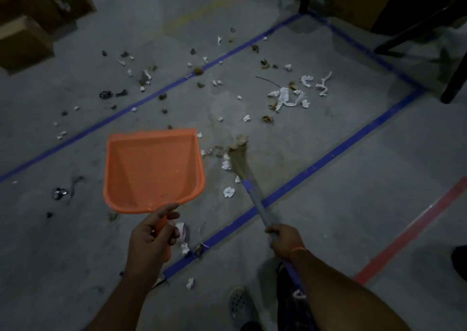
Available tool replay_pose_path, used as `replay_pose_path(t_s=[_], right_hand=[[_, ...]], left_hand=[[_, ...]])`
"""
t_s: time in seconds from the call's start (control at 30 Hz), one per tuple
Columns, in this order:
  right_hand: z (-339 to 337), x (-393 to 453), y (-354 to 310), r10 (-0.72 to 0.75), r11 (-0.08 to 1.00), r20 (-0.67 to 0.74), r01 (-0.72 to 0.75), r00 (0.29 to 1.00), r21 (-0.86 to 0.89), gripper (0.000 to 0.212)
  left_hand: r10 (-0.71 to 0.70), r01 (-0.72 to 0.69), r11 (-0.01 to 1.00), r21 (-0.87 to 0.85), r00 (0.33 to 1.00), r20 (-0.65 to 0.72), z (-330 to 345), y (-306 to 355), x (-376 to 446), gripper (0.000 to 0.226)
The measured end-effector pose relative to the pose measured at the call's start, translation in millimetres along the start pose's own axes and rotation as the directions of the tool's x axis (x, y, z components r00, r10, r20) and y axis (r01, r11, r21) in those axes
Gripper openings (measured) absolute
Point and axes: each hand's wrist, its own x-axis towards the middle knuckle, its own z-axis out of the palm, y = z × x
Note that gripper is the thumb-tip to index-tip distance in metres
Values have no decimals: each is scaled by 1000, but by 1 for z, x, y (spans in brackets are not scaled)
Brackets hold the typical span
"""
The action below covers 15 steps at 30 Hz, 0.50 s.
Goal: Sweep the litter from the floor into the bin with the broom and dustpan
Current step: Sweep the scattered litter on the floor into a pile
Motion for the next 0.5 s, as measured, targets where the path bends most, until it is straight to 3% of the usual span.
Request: replay_pose_path(t_s=[0.1,0.27,0.5], right_hand=[[-13,19,-28,-62,994,-19,63,998,90,41],[-68,33,-28,-131,986,-99,140,986,91,42],[-208,56,33,-30,997,-245,47,969,62,42]], left_hand=[[-8,8,1000,-5,999,-41,-3,1,1,40],[-19,18,999,-28,999,-35,31,18,19,38],[-7,10,997,-74,999,44,125,49,69,39]])
